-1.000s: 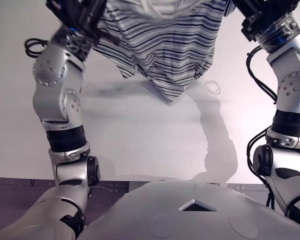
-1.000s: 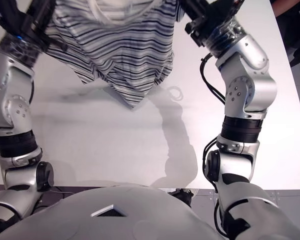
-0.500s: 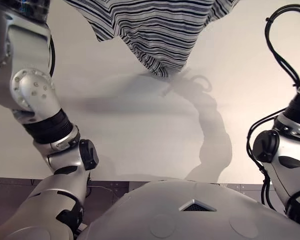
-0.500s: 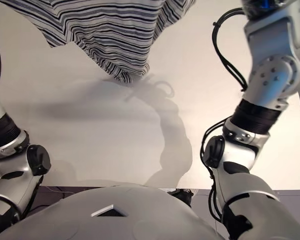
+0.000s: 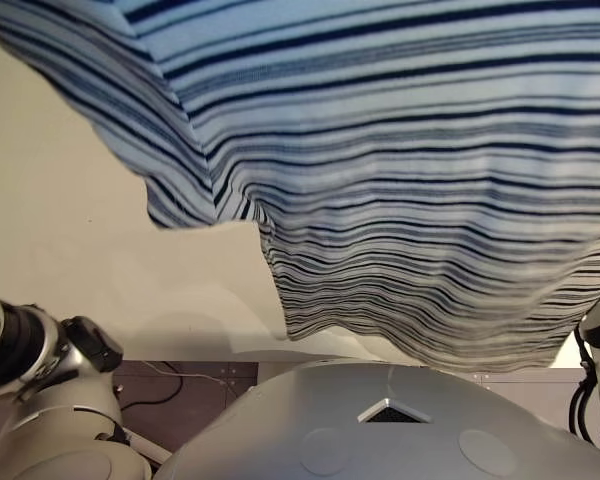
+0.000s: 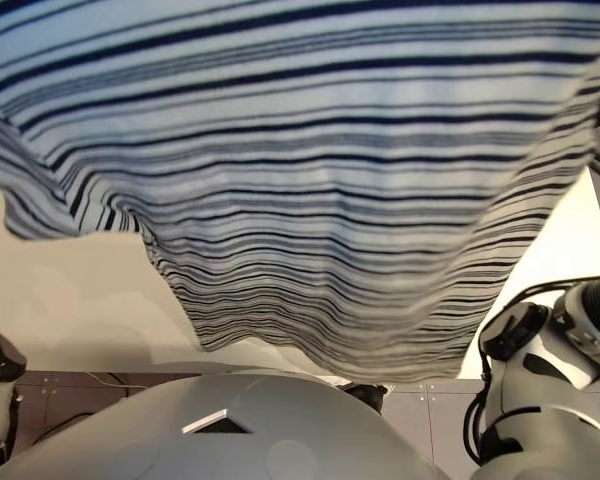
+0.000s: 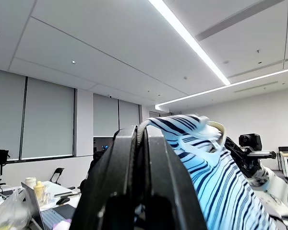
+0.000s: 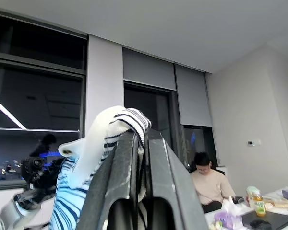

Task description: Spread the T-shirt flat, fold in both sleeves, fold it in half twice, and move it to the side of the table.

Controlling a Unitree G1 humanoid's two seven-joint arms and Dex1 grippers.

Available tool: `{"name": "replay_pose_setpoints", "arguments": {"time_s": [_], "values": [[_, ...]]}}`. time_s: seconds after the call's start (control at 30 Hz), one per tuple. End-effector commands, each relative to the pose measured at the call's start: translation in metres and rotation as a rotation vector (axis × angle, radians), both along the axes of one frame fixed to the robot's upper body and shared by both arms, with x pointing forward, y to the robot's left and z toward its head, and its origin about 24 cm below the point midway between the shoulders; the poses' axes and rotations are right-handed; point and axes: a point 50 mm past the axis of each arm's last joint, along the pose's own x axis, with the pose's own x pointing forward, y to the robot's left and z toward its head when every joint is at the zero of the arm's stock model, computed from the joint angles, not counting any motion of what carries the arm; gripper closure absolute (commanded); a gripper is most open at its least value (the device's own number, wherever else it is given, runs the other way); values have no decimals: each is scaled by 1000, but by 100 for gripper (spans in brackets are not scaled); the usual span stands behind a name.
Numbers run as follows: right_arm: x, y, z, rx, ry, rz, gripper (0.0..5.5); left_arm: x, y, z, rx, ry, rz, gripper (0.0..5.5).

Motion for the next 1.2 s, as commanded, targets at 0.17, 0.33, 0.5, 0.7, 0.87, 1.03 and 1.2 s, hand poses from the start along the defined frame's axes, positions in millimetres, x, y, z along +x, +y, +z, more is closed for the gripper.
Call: {"name": "replay_pose_setpoints", "arguments": {"time_s": [0.17,0.33,0.5,0.7,0.87,1.03,1.2], "values": [[-8,23,-27,-183,104,-7,540,-7,-3,-31,62,165,41,537],[44,29,-70,-305,237,-242,540,49,5,-66,204,266,180,537],[123,52,-141,-503,374,-484,540,136,12,-126,286,419,315,537],[184,111,-205,-776,497,-608,502,198,34,-207,420,681,610,468],[195,120,-215,-882,470,-718,418,197,56,-246,533,772,846,397],[189,81,-219,-904,353,-882,338,149,52,-237,499,620,893,329],[97,9,-208,-1032,241,-462,333,47,-15,-222,551,611,367,286]]}}
